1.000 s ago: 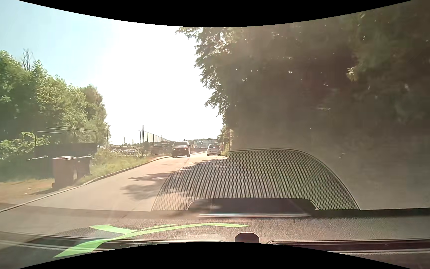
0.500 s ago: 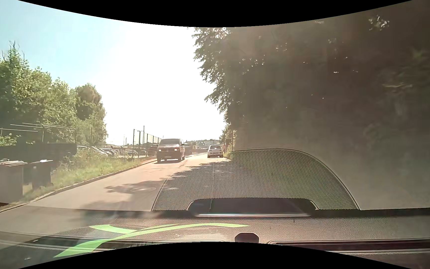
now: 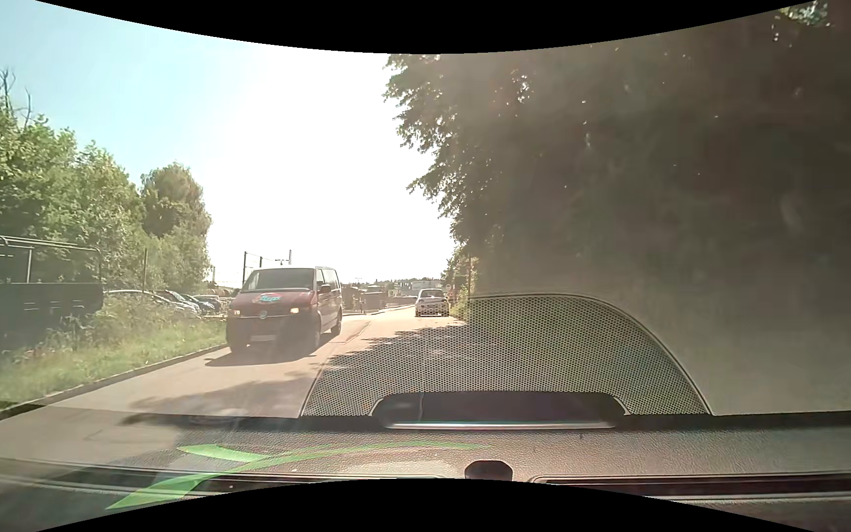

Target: Follow the waypoints while adhering to traffic rules and regulations

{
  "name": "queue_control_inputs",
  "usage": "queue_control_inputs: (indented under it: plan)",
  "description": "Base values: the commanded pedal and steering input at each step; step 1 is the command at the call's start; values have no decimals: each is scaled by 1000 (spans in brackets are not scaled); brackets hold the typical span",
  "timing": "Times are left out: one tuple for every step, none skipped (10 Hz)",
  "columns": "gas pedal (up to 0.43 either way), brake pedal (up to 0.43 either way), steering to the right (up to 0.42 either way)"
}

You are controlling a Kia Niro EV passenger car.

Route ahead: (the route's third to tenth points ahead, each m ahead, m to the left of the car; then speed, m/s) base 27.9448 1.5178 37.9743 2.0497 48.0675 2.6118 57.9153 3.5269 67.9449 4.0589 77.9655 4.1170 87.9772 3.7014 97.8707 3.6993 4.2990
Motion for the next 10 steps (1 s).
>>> queue_control_inputs:
  plan:
    - [59, 0, -43]
    - [67, 0, -42]
    - [79, 0, -41]
    - [110, 0, -46]
    - [118, 0, -49]
    - [118, 0, -51]
    - [118, 0, -51]
    - [130, 0, -54]
    - [130, 0, -62]
    - [130, 0, -66]
